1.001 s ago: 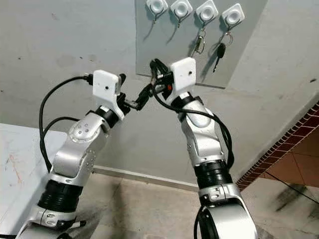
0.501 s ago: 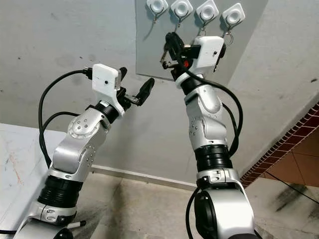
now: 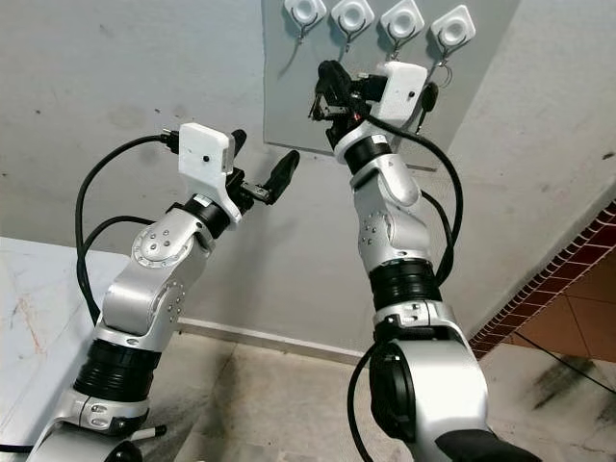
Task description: Hang keys on a hook
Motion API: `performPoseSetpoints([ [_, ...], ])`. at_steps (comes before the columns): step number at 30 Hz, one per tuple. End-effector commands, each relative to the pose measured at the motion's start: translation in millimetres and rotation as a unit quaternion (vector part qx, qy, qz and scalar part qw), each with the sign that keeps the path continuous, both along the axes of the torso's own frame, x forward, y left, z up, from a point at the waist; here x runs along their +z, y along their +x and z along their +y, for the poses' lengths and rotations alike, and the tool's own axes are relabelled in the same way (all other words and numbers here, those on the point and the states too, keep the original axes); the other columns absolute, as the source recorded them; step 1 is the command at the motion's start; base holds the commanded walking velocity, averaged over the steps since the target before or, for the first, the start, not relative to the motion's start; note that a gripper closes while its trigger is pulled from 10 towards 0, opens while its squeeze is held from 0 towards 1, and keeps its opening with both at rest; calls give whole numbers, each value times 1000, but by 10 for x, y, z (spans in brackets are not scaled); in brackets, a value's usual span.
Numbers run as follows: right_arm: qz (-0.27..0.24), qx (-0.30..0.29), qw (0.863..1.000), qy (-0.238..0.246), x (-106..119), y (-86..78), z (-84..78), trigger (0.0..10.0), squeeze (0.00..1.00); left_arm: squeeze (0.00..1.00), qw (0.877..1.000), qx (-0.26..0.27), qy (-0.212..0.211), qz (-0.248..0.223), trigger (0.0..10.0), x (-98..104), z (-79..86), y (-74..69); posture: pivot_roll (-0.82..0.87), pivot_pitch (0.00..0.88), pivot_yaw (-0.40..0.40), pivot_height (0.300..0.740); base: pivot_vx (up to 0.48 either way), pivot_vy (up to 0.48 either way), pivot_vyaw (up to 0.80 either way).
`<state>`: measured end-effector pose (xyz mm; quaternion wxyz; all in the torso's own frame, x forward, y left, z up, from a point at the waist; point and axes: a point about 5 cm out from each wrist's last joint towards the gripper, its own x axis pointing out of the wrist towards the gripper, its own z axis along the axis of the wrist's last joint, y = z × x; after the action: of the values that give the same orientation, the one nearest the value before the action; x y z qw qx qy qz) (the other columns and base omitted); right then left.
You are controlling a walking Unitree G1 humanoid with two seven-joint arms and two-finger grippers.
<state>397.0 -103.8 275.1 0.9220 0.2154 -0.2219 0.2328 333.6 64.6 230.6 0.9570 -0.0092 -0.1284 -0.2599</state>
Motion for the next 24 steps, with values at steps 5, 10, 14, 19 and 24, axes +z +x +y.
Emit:
performPoseSetpoints([
  [5, -10, 19, 998, 53, 139, 29, -11, 10000, 0, 0, 1000, -8, -1, -10, 10000, 49, -18, -16, 28, 55, -39, 732, 0, 0, 0],
  [10, -19, 28, 996, 77, 205, 38, -22, 10000, 0, 0, 1000, -9, -2, -9, 10000, 46, -20, -17, 26, 56, -37, 732, 0, 0, 0],
  [14, -19, 30, 995, 98, 244, 54, -38, 10000, 0, 0, 1000, -9, -3, -9, 10000, 49, -22, -20, 25, 58, -37, 732, 0, 0, 0],
  [19, -15, 34, 992, 123, 283, 84, -52, 10000, 0, 0, 1000, -9, -4, -8, 10000, 45, -23, -21, 25, 60, -39, 732, 0, 0, 0],
  [24, -4, 36, 990, 138, 295, 112, -48, 10000, 0, 0, 1000, -8, -6, -7, 10000, 45, -24, -23, 25, 62, -40, 732, 0, 0, 0],
])
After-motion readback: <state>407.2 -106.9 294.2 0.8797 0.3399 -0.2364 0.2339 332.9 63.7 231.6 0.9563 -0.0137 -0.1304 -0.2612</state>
